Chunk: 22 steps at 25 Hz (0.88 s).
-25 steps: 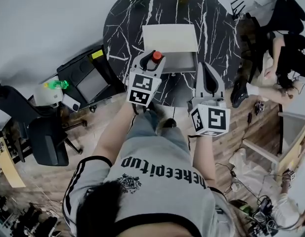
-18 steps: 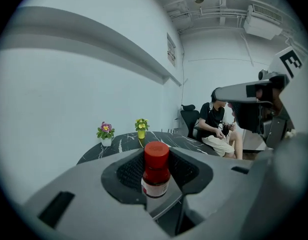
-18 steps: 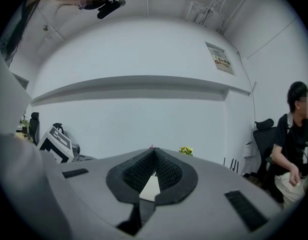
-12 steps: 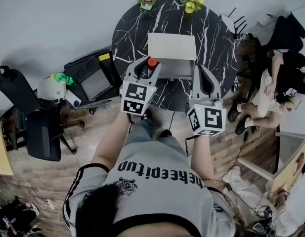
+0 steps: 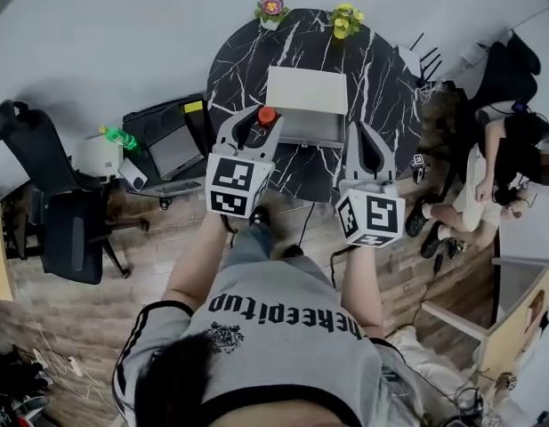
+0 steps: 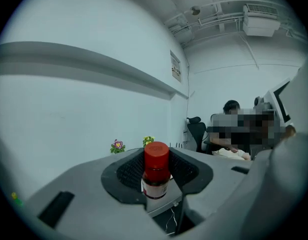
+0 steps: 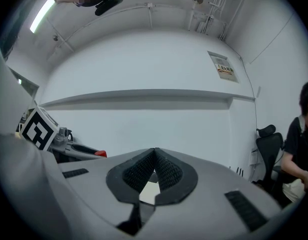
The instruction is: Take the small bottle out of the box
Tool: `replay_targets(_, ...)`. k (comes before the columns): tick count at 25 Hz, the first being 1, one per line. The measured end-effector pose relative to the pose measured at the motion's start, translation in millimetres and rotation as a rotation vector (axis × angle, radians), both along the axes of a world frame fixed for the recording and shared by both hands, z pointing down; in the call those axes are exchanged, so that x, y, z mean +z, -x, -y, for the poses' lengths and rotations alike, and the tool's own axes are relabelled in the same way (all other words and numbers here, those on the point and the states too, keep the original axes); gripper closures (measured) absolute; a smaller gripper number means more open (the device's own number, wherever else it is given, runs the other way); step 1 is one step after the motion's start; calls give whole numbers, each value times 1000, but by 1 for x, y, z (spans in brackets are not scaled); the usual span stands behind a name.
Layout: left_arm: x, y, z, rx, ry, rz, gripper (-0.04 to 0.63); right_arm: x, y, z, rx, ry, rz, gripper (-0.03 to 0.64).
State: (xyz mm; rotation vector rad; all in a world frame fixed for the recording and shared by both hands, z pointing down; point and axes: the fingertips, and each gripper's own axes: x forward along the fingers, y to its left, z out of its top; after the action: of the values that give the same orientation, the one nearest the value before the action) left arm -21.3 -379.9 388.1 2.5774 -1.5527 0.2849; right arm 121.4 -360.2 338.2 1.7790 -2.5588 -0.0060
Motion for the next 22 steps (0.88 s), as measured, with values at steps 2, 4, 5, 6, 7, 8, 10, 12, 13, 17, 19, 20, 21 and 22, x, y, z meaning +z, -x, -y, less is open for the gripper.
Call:
replay_targets(2,-10,-1,-9,-14,-17,-4,446,-5,-3,-6,-10,-13,2,617)
replay_targets(4,-20,-2,-19,-23,-30,-13,446,-10,-7,-15,-14,-22,5,618)
replay_targets(5,-25,-3,-24,-27,-37,-19,446,-12,-9,-19,-15,-25,6,617)
replay_targets(6,-30,-3,-29,-32,-44,-23,446,-14,-11,-23,-17,-29,7,617)
replay_targets(7,-34,-3,-33,-38,-51,-25,446,-16,-12,-26,-20,-34,7,617)
replay_targets(8,-39,-3,-37,-44,-59,-27,446,-19,-14,-29,-24,-40,8,618)
replay_targets(10,-47,-3,-45,-56,-74,-33,446,-23,-17,-35,-31,-52,10,617)
replay_targets(12,-54,-3,-54,-68,-87,-45,446,-27,-21,-42,-36,-64,11,617)
replay_targets(13,-57,-3,-58,-73,-94,-51,446,-28,-23,-45,-36,-69,11,618)
replay_targets(17,-68,-4,-73,-94,-121,-61,446,-34,-29,-57,-39,-87,4,617)
replay_targets(19,-74,-4,-81,-101,-136,-65,446,-37,-32,-64,-39,-95,0,618)
replay_targets(20,-77,-5,-85,-104,-142,-65,446,-39,-34,-67,-38,-99,-2,618)
replay_targets(21,-79,-6,-89,-107,-148,-64,446,-40,-36,-70,-37,-102,-4,617)
replay_targets(22,-82,-7,-93,-111,-154,-63,446,-42,-38,-74,-36,-106,-5,618)
